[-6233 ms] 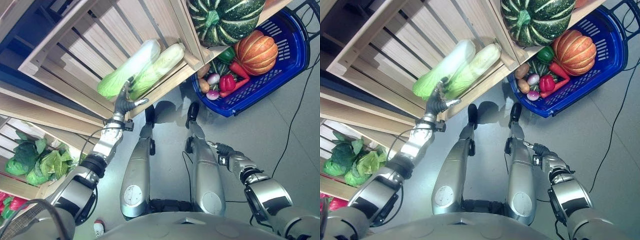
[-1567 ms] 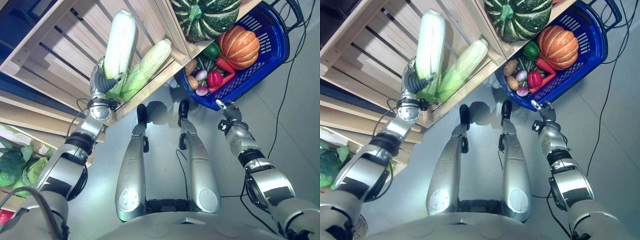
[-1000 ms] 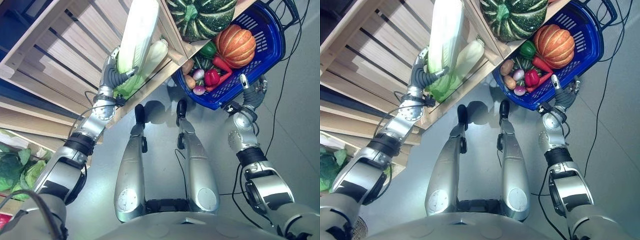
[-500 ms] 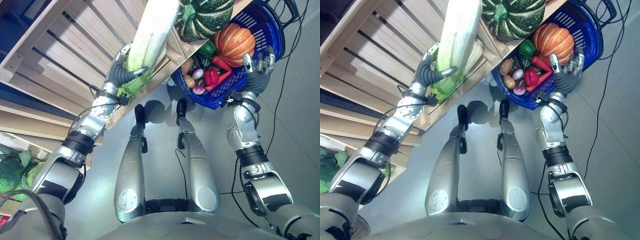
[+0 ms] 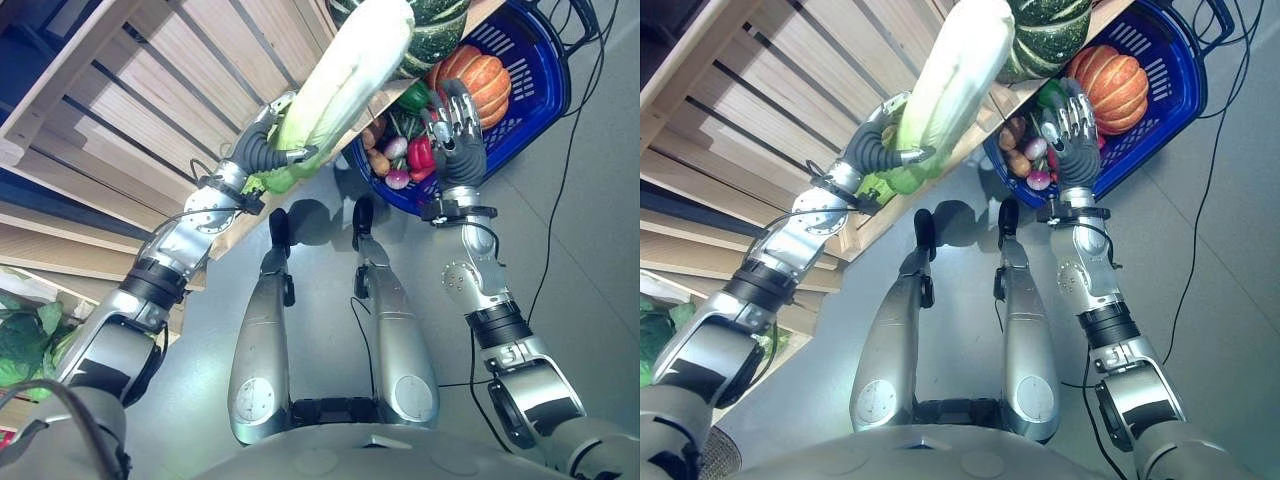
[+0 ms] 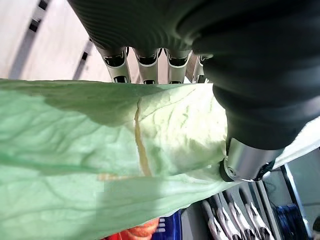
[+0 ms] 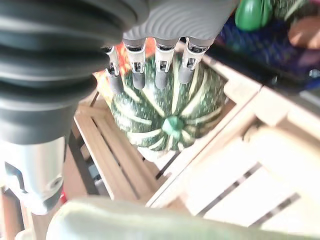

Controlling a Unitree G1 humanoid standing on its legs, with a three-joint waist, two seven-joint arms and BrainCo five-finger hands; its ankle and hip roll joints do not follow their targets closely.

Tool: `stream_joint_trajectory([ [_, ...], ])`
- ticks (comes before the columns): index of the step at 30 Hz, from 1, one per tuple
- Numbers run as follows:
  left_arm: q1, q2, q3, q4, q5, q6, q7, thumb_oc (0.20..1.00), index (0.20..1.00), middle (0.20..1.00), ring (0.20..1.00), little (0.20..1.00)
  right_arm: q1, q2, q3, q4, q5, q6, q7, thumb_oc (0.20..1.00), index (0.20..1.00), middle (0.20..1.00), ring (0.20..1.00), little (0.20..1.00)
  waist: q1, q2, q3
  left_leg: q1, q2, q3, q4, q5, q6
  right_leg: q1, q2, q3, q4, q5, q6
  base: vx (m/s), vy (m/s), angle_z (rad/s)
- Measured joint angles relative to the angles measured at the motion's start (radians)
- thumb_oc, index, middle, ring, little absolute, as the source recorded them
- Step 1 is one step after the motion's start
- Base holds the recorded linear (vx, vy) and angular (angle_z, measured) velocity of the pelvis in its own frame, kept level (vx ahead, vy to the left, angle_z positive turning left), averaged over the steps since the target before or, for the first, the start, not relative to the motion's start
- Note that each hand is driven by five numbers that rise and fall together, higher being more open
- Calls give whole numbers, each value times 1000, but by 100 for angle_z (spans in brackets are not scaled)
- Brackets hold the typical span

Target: Pick up fruits and vegetables into the basket

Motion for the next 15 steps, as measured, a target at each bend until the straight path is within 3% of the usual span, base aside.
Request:
stream_joint_trajectory([
  [15,-61,38,-59,-64,8,48,-147,200,200,200,200,200,-27,-20,50,-57,52,35,56,1000,1000,1000,1000,1000,0,0,0,0,0,0,-7,2,-3,0,0,-2,-5,0,0,0,0,0],
])
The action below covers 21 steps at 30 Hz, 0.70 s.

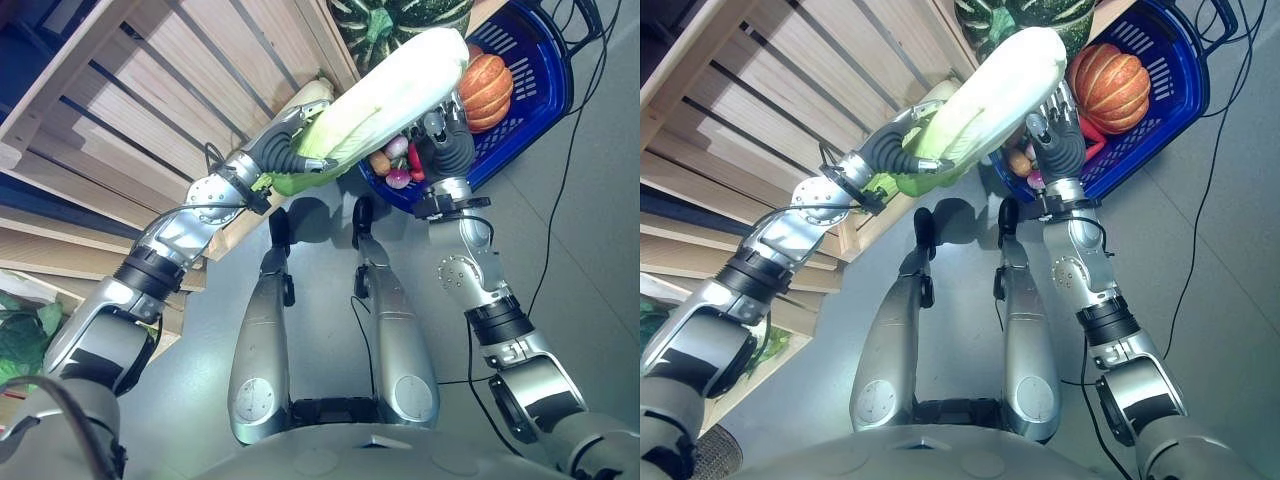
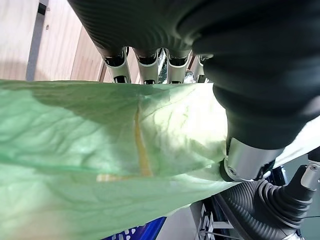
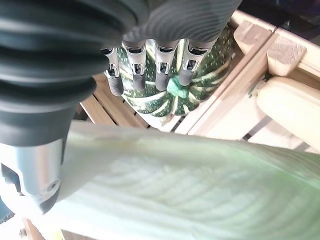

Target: Pick up fruits and vegetables into the basket

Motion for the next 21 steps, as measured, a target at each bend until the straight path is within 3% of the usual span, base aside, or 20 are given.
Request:
stream_joint_trajectory([
  [15,-20,6,-16,-20,-1,49,-50,200,200,200,200,200,1,-28,14,-10,43,25,23,1000,1000,1000,1000,1000,0,-1,1,-1,0,0,-13,1,0,0,1,-2,-12,0,0,0,0,0],
  [21,-26,6,-45,-24,1,86,-53,200,200,200,200,200,-11,-37,58,-31,47,69,72,1000,1000,1000,1000,1000,2,-2,1,0,0,-1,-14,1,0,1,1,-3,-12,4,-4,0,0,0],
])
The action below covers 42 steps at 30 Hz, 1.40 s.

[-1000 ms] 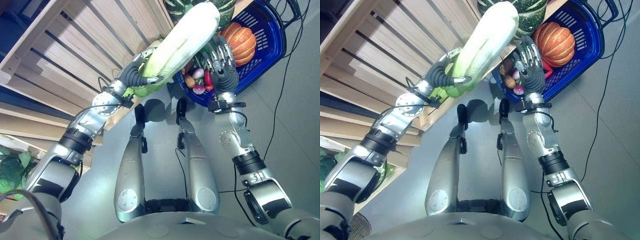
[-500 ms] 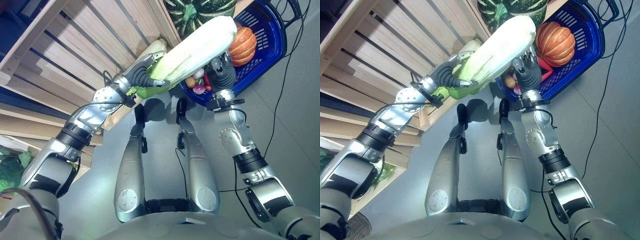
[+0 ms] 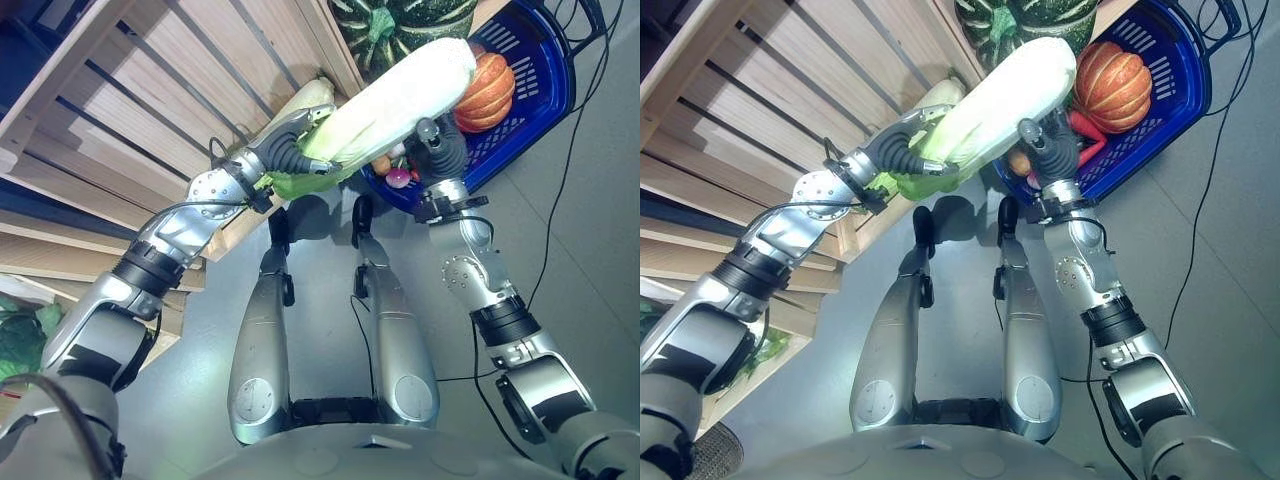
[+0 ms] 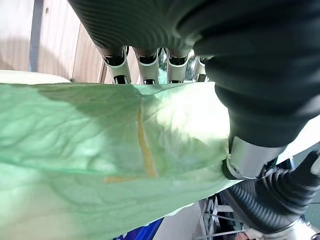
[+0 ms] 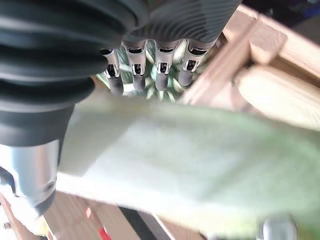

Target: Pick up fruits and vegetables into the basket

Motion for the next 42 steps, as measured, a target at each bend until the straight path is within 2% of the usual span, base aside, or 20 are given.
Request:
stream_joint_trajectory([
  [9,0,1,-6,-30,0,65,8,200,200,200,200,200,-2,-38,5,-2,4,39,11,1000,1000,1000,1000,1000,6,0,0,1,0,-3,0,1,-1,3,0,-3,1,-3,5,0,0,0],
  [16,2,0,-6,-38,0,84,3,200,200,200,200,200,-4,-63,9,-2,18,56,28,1000,1000,1000,1000,1000,7,0,0,1,0,-4,-1,1,-1,3,0,-4,-1,-3,5,0,0,0],
  [17,2,0,-6,-38,0,85,2,200,200,200,200,200,-4,-63,9,-2,18,56,28,200,200,200,200,200,7,0,0,1,0,-4,-1,1,-1,3,0,-4,-1,-3,5,0,0,0],
  [20,2,0,-6,-38,0,87,2,200,200,200,200,200,-4,-62,9,-2,21,56,28,200,200,200,200,200,7,0,0,0,0,-5,-2,1,-1,2,0,-5,-1,-3,5,0,0,0],
  [21,2,0,-6,-38,1,90,3,263,263,263,263,263,-3,-63,8,-2,22,55,28,200,200,200,200,200,7,0,0,0,0,-5,-3,1,-1,2,0,-5,-2,-3,5,0,0,0],
  [22,2,0,-6,-38,1,91,3,432,432,432,432,432,-1,-62,8,-4,22,54,28,200,200,200,200,200,7,0,0,0,0,-5,-3,1,-1,2,0,-5,-2,-3,5,0,0,0],
  [23,3,0,-6,-42,1,91,4,749,749,749,749,749,-1,-62,5,-3,22,54,28,200,200,200,200,200,7,0,0,0,0,-5,-4,1,-1,2,0,-5,-2,-3,5,0,0,0],
  [24,3,-1,-6,-42,1,92,9,1000,1000,1000,1000,1000,-2,-62,6,-4,21,52,28,200,200,200,200,200,7,0,0,0,0,-5,-4,1,-1,2,0,-5,-2,-3,5,0,0,0],
  [28,3,-3,-7,-42,2,105,23,1000,1000,1000,1000,1000,-4,-60,25,-7,19,50,55,200,200,200,200,200,6,0,0,0,0,-5,-4,1,-1,2,0,-5,-3,-3,5,0,0,0],
  [34,8,-6,-7,-42,3,85,82,1000,1000,1000,1000,1000,-12,-56,24,-6,19,48,59,200,200,200,200,200,9,0,0,0,0,-5,-4,1,-1,2,0,-5,-3,-3,5,0,0,0],
  [42,37,-35,9,-42,58,26,241,1000,1000,1000,1000,1000,-28,-48,19,-6,17,24,56,200,200,200,200,200,14,0,0,1,0,-7,-4,1,-1,2,0,-5,-2,-3,5,0,0,0],
])
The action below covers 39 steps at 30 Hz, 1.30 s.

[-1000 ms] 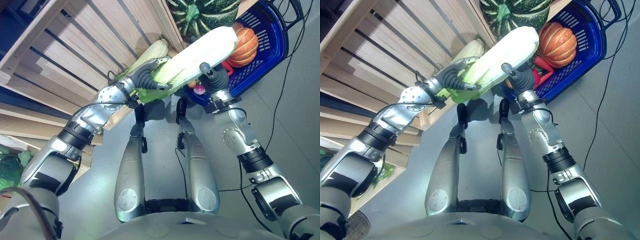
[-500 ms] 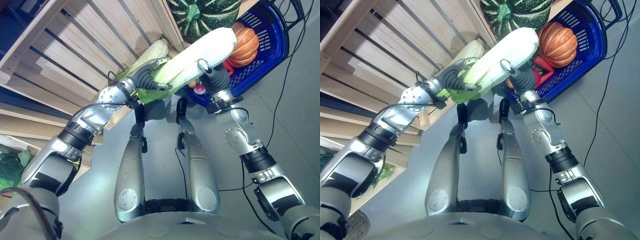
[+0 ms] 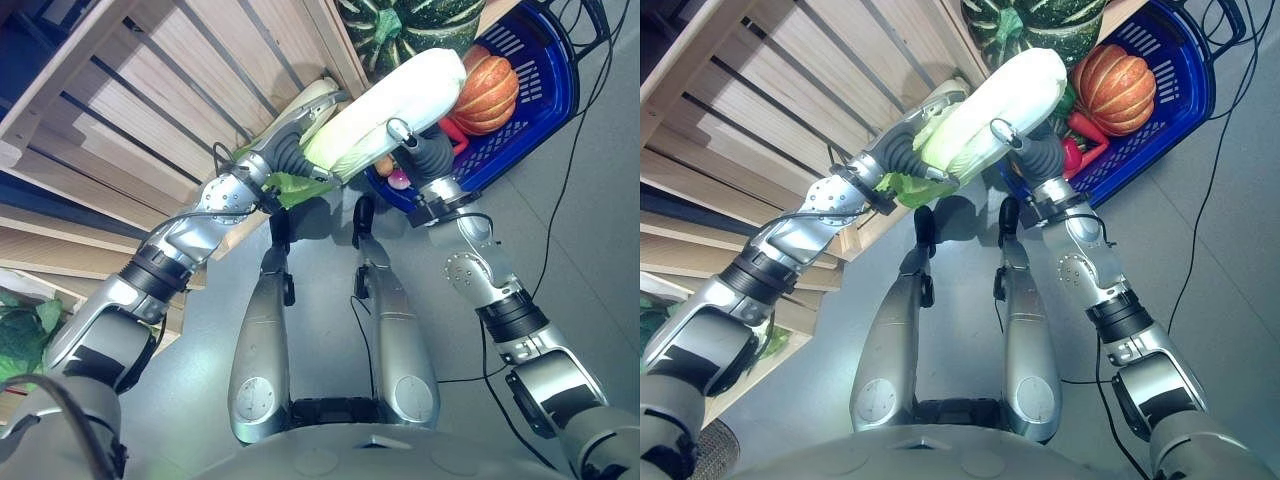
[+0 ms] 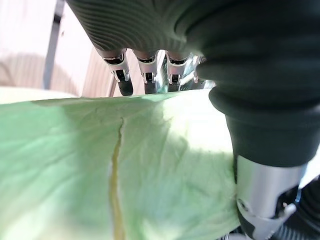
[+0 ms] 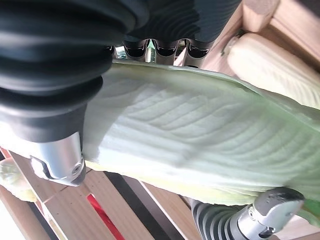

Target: Pick up fruits and vegetables into the basket

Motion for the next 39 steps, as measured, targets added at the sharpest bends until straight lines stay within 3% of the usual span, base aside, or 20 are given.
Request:
stream_joint_trajectory([
  [2,45,-32,29,1,32,-39,117,1000,1000,1000,1000,1000,-1,29,-9,1,-7,-19,-11,200,200,200,200,200,2,0,0,1,0,-2,0,0,0,0,1,0,1,0,0,0,0,0],
  [7,81,-73,97,19,64,-92,273,1000,1000,1000,1000,1000,-6,37,-39,8,-58,-42,-41,200,200,200,200,200,13,0,0,6,-1,-4,3,1,-1,5,0,0,7,0,0,0,0,0],
  [15,83,-81,259,107,81,-101,489,1000,1000,1000,1000,1000,44,53,-138,42,-118,-77,-140,200,200,200,200,200,9,-2,0,17,-1,-9,3,4,-3,21,0,-4,5,-1,0,4,1,2],
  [26,85,-84,281,236,80,-108,557,1000,1000,1000,1000,1000,48,47,-232,146,-175,-82,-319,200,200,200,200,200,-12,-6,1,18,0,-3,3,4,-2,20,1,2,1,0,0,0,0,0],
  [30,63,-84,282,294,78,-128,559,1000,1000,1000,1000,1000,21,7,-250,266,-176,-77,-383,200,200,200,200,200,-11,-6,1,19,1,-1,4,4,-2,20,1,2,2,0,0,0,0,0],
  [39,-3,-53,264,395,62,-141,546,1000,1000,1000,1000,1000,-44,-57,-280,547,-109,-42,-403,200,200,200,200,200,-8,-7,1,18,1,-1,6,4,-2,21,1,1,2,0,0,1,-4,0],
])
